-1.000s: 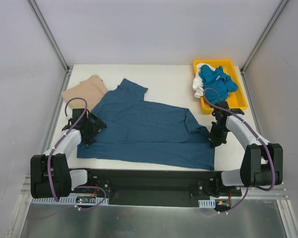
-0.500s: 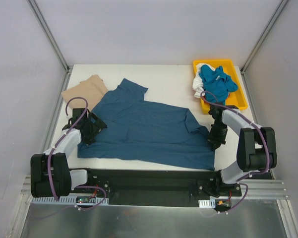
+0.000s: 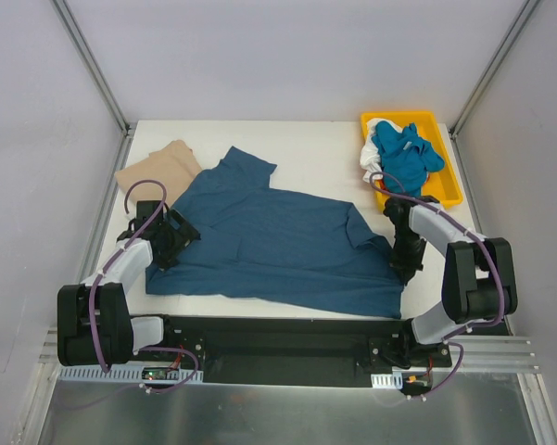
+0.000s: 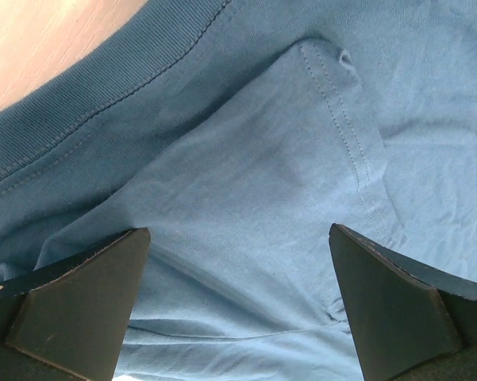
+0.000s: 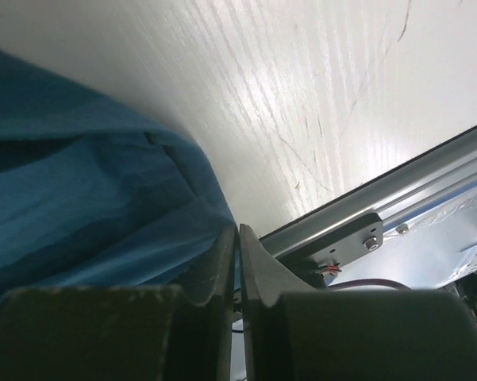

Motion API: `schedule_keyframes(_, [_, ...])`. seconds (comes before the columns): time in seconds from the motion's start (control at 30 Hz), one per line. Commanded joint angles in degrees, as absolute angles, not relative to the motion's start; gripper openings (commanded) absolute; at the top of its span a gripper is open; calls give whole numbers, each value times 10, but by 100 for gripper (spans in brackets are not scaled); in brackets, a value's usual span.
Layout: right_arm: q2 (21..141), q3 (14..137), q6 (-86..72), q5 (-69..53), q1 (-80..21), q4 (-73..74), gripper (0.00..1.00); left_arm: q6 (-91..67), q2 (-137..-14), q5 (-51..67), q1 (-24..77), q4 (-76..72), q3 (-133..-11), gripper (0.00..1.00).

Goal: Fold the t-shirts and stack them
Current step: Fold the flattened tshirt in 1/3 of the way

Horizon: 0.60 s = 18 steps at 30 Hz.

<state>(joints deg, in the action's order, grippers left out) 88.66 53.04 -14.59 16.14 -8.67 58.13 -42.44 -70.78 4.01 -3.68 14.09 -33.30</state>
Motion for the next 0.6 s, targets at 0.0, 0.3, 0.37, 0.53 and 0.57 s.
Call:
schedule_keyframes(0.0, [895,552,-150,201,-86,579,10,-389,-714,6,-38,150,-342,99])
schedule_keyframes(0.3, [884,568,-173,220,-86,619,38,-382,-698,11,-37,151,-341,99])
schedule_keyframes(0.37, [839,548,-175,191,-87,625,40,-379,-694,13,-37,150,-341,99])
schedule_keyframes(0.53, [747,471,-192,57,-88,605,44,-378,-686,27,-37,149,-339,99])
schedule_keyframes(0.57, [731,459,-193,39,-88,593,45,-378,-686,29,-37,149,-339,100])
